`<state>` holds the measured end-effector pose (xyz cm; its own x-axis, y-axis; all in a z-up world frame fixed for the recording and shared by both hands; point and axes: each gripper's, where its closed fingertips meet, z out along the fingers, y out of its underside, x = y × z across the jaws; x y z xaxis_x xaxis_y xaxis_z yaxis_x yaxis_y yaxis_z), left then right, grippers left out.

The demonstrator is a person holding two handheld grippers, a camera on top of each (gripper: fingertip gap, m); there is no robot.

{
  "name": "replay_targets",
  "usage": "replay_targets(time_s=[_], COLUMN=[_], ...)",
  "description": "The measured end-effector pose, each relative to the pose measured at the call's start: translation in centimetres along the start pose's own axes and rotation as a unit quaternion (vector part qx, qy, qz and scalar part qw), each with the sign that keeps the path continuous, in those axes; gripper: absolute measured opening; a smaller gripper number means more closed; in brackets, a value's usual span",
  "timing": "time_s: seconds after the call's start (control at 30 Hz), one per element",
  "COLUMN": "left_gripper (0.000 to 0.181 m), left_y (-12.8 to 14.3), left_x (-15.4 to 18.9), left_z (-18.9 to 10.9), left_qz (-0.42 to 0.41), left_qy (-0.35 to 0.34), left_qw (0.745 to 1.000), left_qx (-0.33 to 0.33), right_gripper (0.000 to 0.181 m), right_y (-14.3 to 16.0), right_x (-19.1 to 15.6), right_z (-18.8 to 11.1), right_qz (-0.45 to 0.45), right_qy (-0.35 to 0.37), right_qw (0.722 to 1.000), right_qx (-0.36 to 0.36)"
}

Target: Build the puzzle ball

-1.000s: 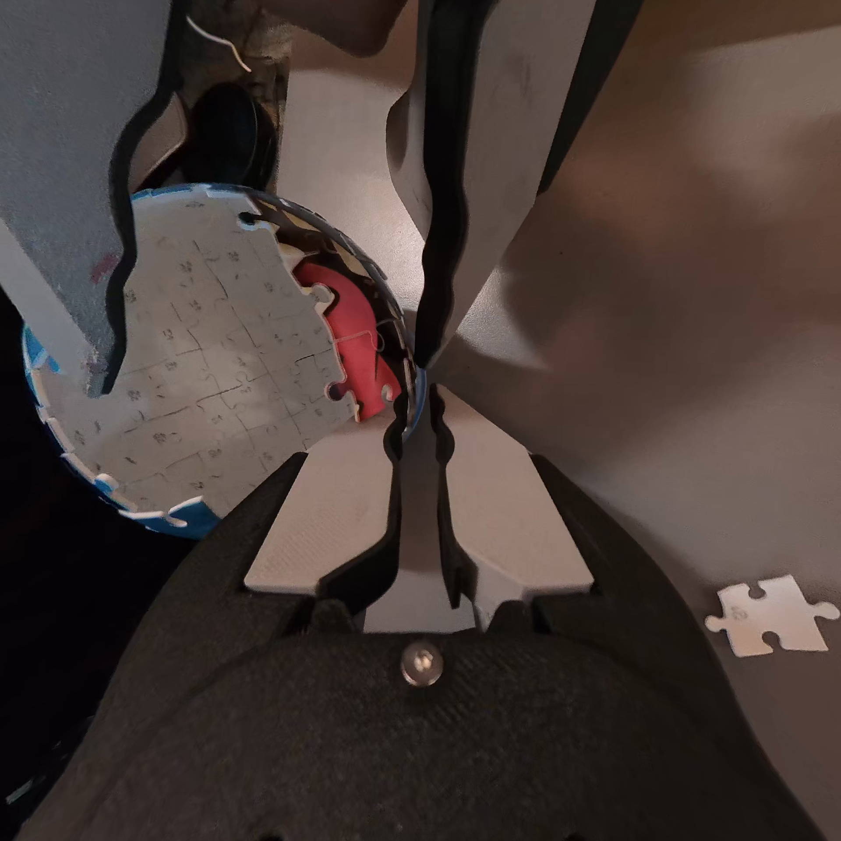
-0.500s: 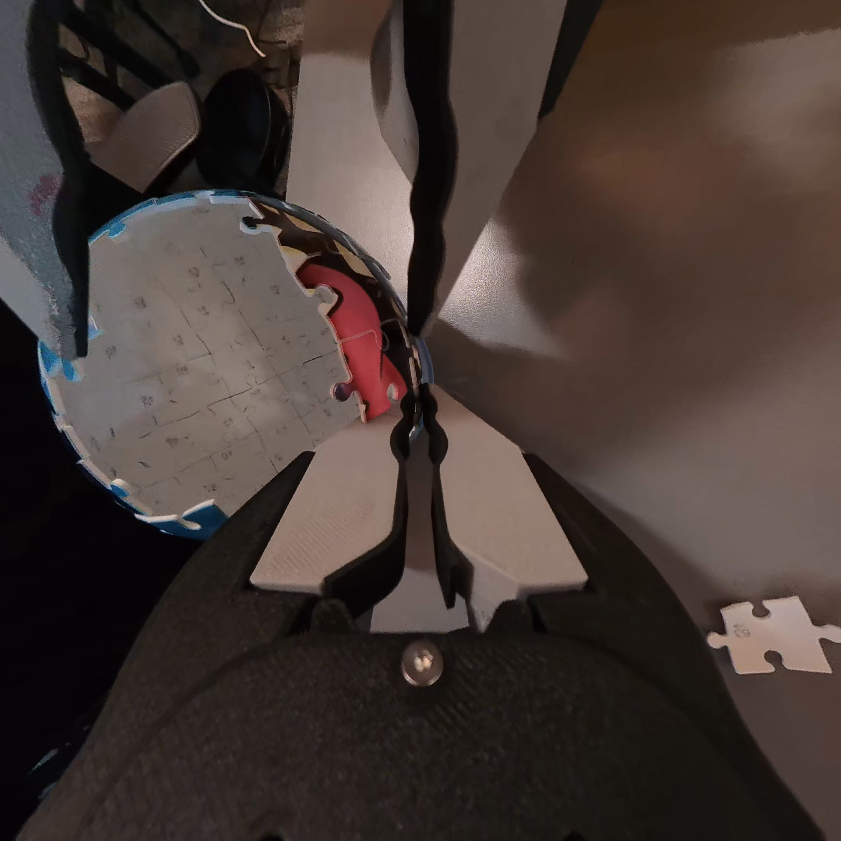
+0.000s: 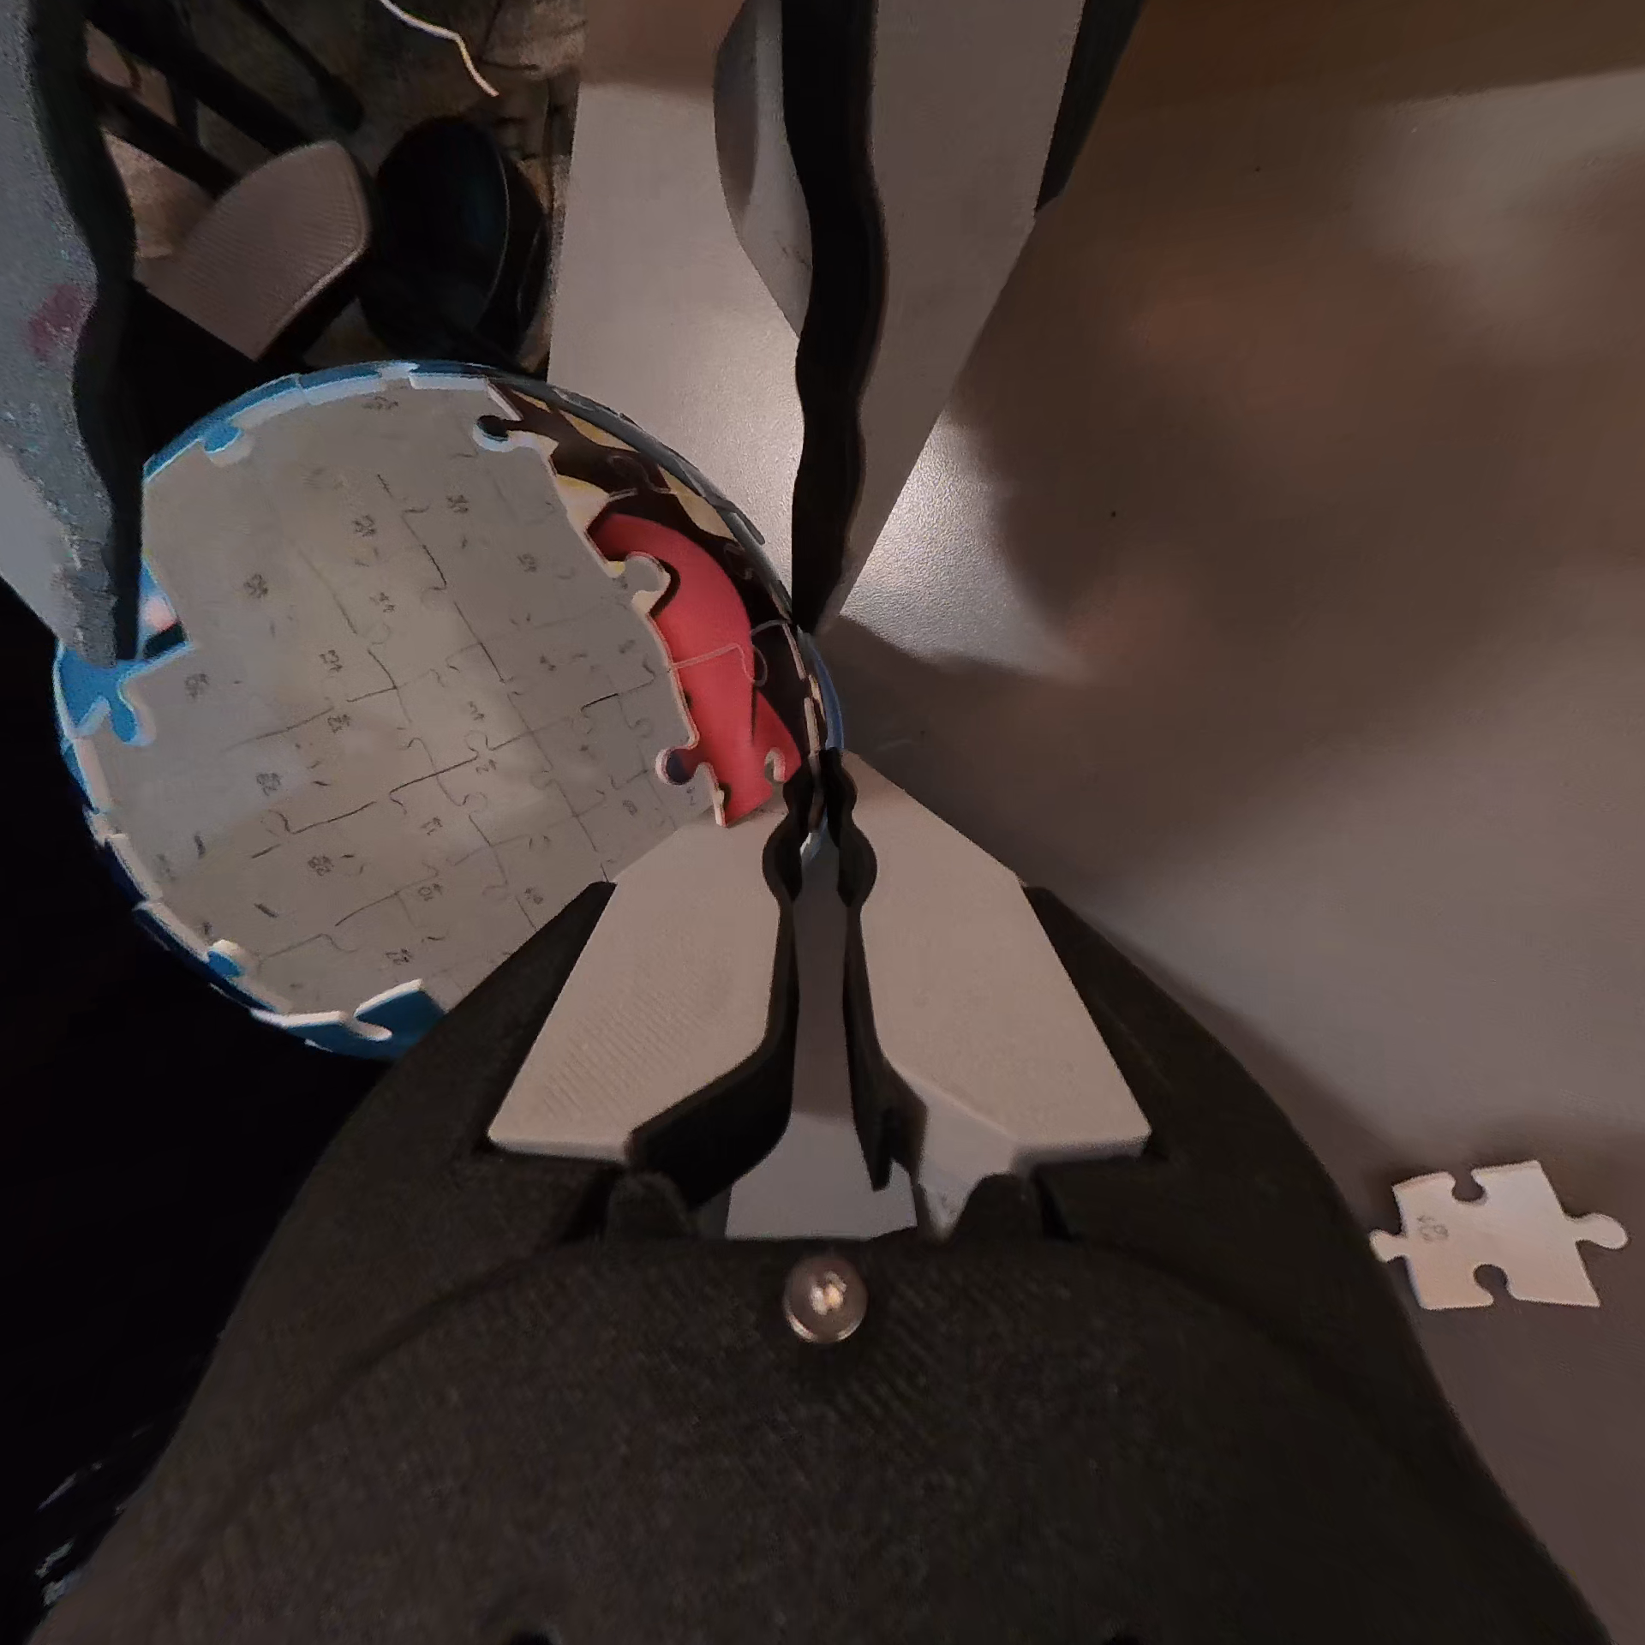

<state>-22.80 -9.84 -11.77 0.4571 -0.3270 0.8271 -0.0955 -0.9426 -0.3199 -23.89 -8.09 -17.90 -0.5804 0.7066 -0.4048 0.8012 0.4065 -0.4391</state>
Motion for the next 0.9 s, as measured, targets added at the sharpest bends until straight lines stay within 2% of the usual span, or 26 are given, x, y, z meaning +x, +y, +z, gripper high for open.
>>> replay_targets(time_s=[0.27, 0.6, 0.9], left_gripper=[0.088, 0.089, 0.088], left_y=[-0.1, 0.1, 0.1], left_x=[0.0, 0.0, 0.0], left_z=[0.0, 0.0, 0.0], left_qz=[0.004, 0.003, -0.001], left_qy=[-0.001, -0.002, -0.007], left_qw=[1.000, 1.000, 1.000], left_qx=[0.002, -0.001, 0.003], right_gripper=[0.007, 0.007, 0.001], right_y=[0.7, 1.2, 1.0], right_x=[0.3, -0.3, -0.1], right_z=[-0.3, 0.1, 0.2], right_qz=[0.002, 0.097, 0.072], right_qy=[-0.019, -0.105, -0.070], right_qw=[0.999, 0.988, 0.994], right_qx=[-0.029, -0.052, -0.047])
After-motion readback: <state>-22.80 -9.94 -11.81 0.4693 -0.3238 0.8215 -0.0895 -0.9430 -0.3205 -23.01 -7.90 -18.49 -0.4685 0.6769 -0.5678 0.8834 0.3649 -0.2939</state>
